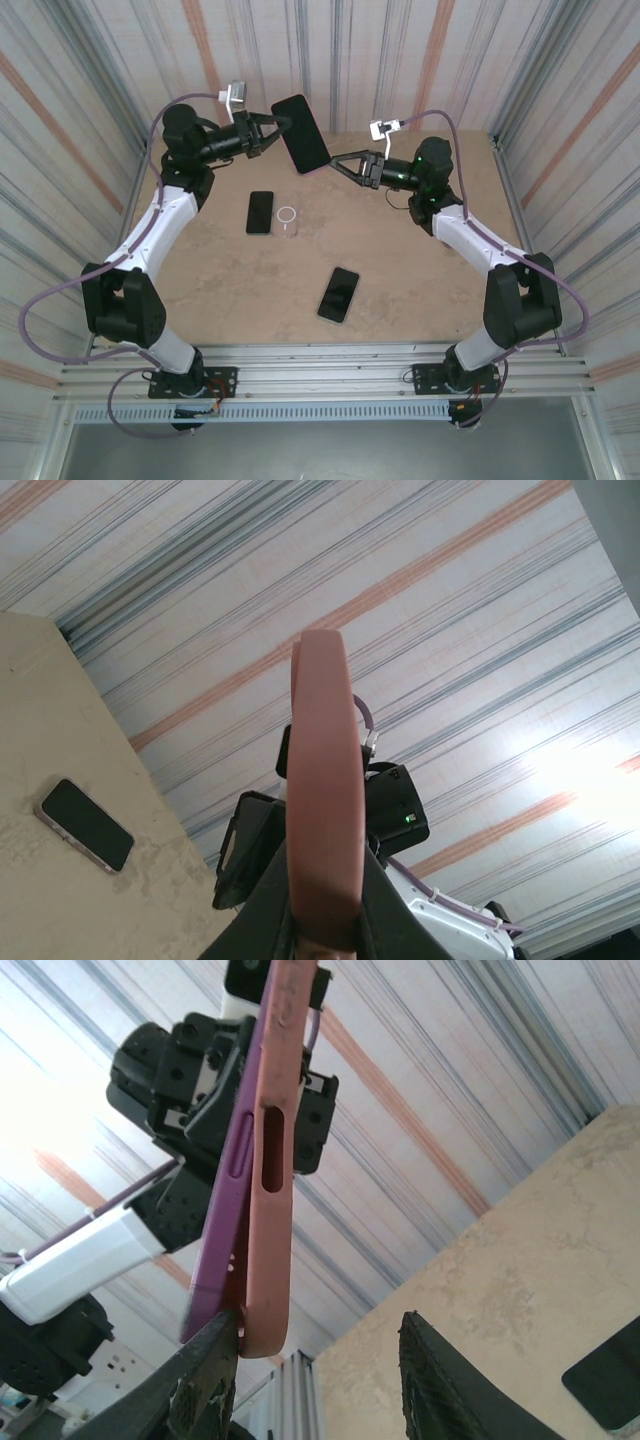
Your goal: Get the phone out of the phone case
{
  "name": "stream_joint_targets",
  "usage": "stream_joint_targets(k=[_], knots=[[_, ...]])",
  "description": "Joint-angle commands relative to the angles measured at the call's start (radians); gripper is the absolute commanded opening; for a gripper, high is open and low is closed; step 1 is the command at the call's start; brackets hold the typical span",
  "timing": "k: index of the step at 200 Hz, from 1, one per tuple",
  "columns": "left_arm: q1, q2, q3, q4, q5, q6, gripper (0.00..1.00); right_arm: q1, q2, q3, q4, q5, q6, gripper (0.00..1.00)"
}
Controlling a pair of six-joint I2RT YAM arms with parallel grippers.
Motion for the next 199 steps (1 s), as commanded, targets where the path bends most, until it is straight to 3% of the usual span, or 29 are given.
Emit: stream_joint_targets(k=[1,34,86,106,129,176,199], knots=[[-0.009,-0.012,-0.001,0.099,-0.011,-0.041,0.00,0.014,0.018,0.029,-0.046,-0.022,-0.040,0.44],[-0.022,-0.005,-0.012,0.096,-0.024,-0.066,0.00,0.020,0.027,0.040,-0.023,0.004,0.004,0.44],[-0.046,0.037,-0.039,0.116,-0.034,-0.132,0.00,0.068,0.052,0.043,0.099,0.080,0.205,0.43],[-0.046,0.045,-0.053,0.109,-0.044,-0.137,0.00,0.084,0.060,0.027,0.176,0.091,0.274,0.38],[-0.043,0.058,-0.053,0.092,-0.054,-0.137,0.00,0.088,0.056,0.002,0.200,0.100,0.320,0.26],[-0.034,0.077,-0.061,0.067,-0.076,-0.149,0.16,0.086,0.051,-0.034,0.242,0.130,0.374,0.09],[-0.031,0.082,-0.058,0.064,-0.091,-0.153,0.33,0.084,0.056,-0.048,0.259,0.156,0.392,0.07]])
